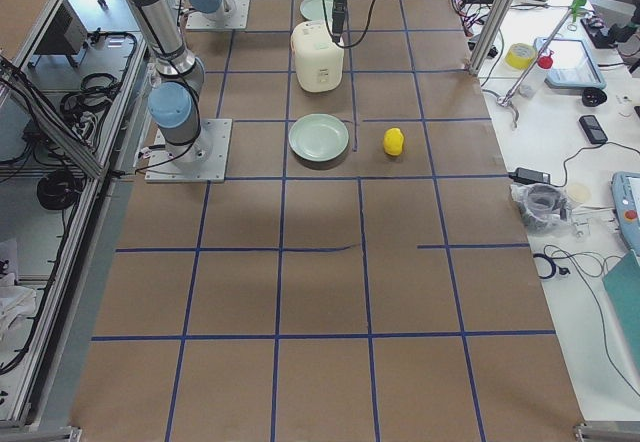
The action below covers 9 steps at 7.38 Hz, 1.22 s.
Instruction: Press rice cooker button
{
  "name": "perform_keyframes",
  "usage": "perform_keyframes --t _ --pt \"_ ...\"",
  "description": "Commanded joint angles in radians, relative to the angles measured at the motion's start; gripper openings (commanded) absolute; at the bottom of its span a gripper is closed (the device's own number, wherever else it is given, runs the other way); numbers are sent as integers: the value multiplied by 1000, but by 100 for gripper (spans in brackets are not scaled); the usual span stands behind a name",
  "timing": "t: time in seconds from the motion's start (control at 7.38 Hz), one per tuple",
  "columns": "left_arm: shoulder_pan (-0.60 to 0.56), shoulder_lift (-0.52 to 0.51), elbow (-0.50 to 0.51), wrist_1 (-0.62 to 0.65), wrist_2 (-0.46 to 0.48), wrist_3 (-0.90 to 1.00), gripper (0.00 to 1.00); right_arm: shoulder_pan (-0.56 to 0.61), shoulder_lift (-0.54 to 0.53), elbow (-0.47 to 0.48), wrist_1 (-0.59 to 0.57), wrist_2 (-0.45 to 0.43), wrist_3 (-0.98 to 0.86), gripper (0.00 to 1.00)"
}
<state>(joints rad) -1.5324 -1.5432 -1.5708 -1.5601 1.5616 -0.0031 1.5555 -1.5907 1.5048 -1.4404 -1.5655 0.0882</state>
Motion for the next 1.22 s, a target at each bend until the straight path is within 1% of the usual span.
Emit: perform_keyframes --t 0.0,1.08 --pt "0 0 0 0 0 0 100 0 0 2 12 -1 1 100" --pt "0 0 0 0 0 0 100 6 0 -8 -3 21 -1 100"
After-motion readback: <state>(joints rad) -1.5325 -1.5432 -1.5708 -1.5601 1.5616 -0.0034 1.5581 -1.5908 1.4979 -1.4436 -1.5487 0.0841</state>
